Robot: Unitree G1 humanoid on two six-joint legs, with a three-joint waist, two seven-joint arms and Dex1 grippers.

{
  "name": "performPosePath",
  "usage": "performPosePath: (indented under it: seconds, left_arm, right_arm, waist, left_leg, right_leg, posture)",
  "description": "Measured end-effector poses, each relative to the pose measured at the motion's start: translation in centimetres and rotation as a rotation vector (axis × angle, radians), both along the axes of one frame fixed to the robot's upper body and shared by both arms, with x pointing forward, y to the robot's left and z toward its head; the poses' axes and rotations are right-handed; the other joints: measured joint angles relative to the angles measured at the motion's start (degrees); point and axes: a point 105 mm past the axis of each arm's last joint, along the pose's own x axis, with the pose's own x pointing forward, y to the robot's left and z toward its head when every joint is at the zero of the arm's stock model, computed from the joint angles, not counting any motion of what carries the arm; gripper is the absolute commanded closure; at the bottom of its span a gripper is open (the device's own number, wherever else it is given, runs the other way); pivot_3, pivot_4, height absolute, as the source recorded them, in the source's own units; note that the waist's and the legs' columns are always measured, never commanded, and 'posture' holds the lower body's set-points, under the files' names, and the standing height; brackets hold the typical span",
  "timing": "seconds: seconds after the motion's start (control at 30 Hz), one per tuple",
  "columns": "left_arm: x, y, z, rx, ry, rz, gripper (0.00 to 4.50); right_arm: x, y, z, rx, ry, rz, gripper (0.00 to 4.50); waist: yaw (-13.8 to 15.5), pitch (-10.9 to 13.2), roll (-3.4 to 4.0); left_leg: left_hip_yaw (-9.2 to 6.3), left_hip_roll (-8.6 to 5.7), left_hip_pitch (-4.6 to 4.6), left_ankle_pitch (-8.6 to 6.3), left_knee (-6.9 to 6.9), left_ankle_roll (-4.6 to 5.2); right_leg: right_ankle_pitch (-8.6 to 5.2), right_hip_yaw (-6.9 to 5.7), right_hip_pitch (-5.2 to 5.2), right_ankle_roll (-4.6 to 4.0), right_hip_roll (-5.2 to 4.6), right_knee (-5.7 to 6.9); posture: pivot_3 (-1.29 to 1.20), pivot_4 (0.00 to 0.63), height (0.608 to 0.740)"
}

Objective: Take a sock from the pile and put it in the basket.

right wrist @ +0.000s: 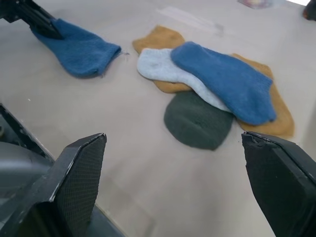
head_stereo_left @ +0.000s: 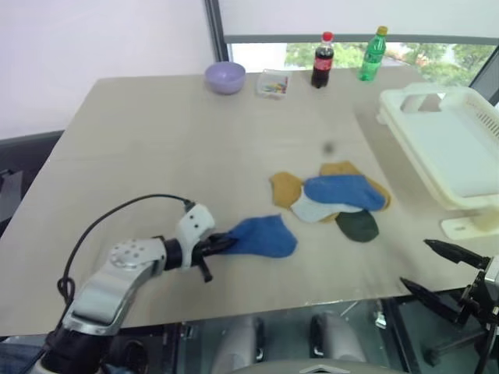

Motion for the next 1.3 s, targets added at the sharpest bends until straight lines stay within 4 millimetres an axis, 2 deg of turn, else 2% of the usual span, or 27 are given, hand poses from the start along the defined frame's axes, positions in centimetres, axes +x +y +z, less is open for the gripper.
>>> performPosePath:
  seconds: [0.07, 0.4, 0.5, 0.63, 0.8, 0.93, 1.0, 1.03, 1.1, 1.17, 1.27, 1.3]
  left_arm:
    - [-1.2, 1.1, -0.1, 0.03, 0.02, -0.014, 4.43]
    - [-3.6, 4.4, -0.4, 0.031, 0.027, 0.109, 4.43]
    - [-3.9, 4.8, -0.7, 0.01, 0.01, 0.143, 3.36]
    - [-4.5, 4.5, -0.8, -0.058, 0.022, 0.144, 1.59]
    - [-5.1, 5.1, -0.3, -0.21, 0.073, 0.123, 1.59]
    - [-4.1, 5.6, 0.5, -0.276, 0.095, 0.1, 1.59]
    - [-2.8, 5.1, 1.1, -0.276, 0.069, 0.064, 1.59]
    - [-1.1, 3.7, 1.7, -0.265, 0.031, 0.008, 1.59]
    - [-0.1, 2.5, 1.9, -0.255, 0.014, -0.034, 1.59]
    - [2.6, -0.5, 2.6, -0.266, -0.047, -0.102, 1.59]
    - [4.7, -4.4, 3.0, -0.25, -0.092, -0.214, 1.59]
    - [5.2, -5.1, 2.9, -0.244, -0.097, -0.228, 1.59]
  right_arm:
    - [0.1, 0.0, 0.1, -0.001, -0.008, 0.003, 0.0]
    - [0.6, 0.5, 0.2, 0.004, -0.016, 0.038, 0.0]
    - [0.7, 0.6, 0.2, 0.004, -0.019, 0.041, 0.0]
    - [0.7, 0.7, 0.1, 0.007, -0.011, 0.048, 0.0]
    - [0.9, 0.7, 0.1, 0.0, -0.008, 0.048, 0.0]
    - [1.0, 0.9, 0.0, -0.008, -0.002, 0.054, 0.0]
    - [1.1, 0.9, 0.0, -0.009, -0.005, 0.051, 0.0]
    - [1.2, 0.9, 0.2, -0.013, -0.012, 0.049, 0.0]
    - [1.4, 0.9, 0.3, -0.016, -0.021, 0.048, 0.0]
    - [1.4, 0.9, 0.2, -0.02, -0.012, 0.046, 0.0]
    - [1.6, 1.0, 0.4, -0.027, -0.026, 0.047, 0.0]
    - [1.6, 0.9, 0.3, -0.03, -0.021, 0.044, 0.0]
  waist:
    - [-0.1, -0.1, 0.13]
    - [0.0, -0.2, 0.42]
    - [0.2, -0.2, 0.43]
    - [0.2, -0.2, 0.44]
    - [0.2, 0.0, 0.26]
    - [0.5, 0.2, 0.03]
    - [0.8, 0.2, -0.02]
    - [1.2, 0.3, -0.04]
    - [1.2, 0.3, -0.08]
    - [2.0, 0.3, -0.12]
    - [1.6, 0.4, -0.36]
    - [1.5, 0.4, -0.38]
  left_leg:
    - [0.03, 0.01, 0.0, -0.04, -0.06, -0.08]
    - [0.06, 0.03, 0.03, -0.09, -0.13, -0.17]
    - [0.06, 0.02, 0.03, -0.11, -0.13, -0.19]
    - [0.06, 0.02, 0.02, -0.13, -0.13, -0.23]
    - [0.02, 0.03, -0.11, -0.13, -0.12, -0.25]
    - [0.0, -0.03, -0.22, -0.1, -0.09, -0.21]
    - [-0.02, -0.12, -0.25, -0.05, -0.07, -0.11]
    - [-0.01, -0.19, -0.26, 0.0, -0.04, -0.02]
    - [0.01, -0.19, -0.26, 0.01, -0.03, 0.0]
    - [-0.08, -0.28, -0.28, 0.04, 0.02, 0.01]
    - [-0.06, -0.27, -0.22, 0.08, 0.05, -0.05]
    - [-0.04, -0.28, -0.23, 0.09, 0.05, -0.06]
  right_leg:
    - [-0.01, 0.0, -0.03, -0.02, -0.01, 0.0]
    - [-0.16, 0.0, -0.06, 0.14, 0.01, -0.01]
    - [-0.16, 0.0, -0.05, 0.14, -0.01, 0.0]
    - [-0.16, -0.01, -0.06, 0.15, -0.02, -0.01]
    - [-0.16, -0.08, -0.18, 0.15, 0.02, -0.01]
    - [-0.16, -0.12, -0.19, 0.15, 0.0, -0.03]
    - [-0.15, -0.13, -0.18, 0.15, -0.04, -0.06]
    - [-0.12, -0.1, -0.16, 0.12, -0.06, -0.06]
    - [-0.02, -0.06, -0.16, -0.05, -0.05, -0.07]
    - [0.0, -0.09, -0.02, -0.06, -0.01, -0.06]
    - [0.02, -0.03, 0.09, -0.07, 0.13, -0.07]
    - [0.01, -0.02, 0.09, -0.07, 0.17, -0.07]
  posture:
    - [0.0, 0.15, 0.74]
    - [0.0, 0.15, 0.74]
    - [0.0, 0.15, 0.74]
    - [0.0, 0.15, 0.74]
    - [0.0, 0.15, 0.74]
    - [0.0, 0.15, 0.74]
    - [0.0, 0.15, 0.74]
    - [0.0, 0.15, 0.74]
    - [0.0, 0.15, 0.74]
    - [0.0, 0.15, 0.74]
    - [0.0, 0.15, 0.74]
    - [0.0, 0.15, 0.74]
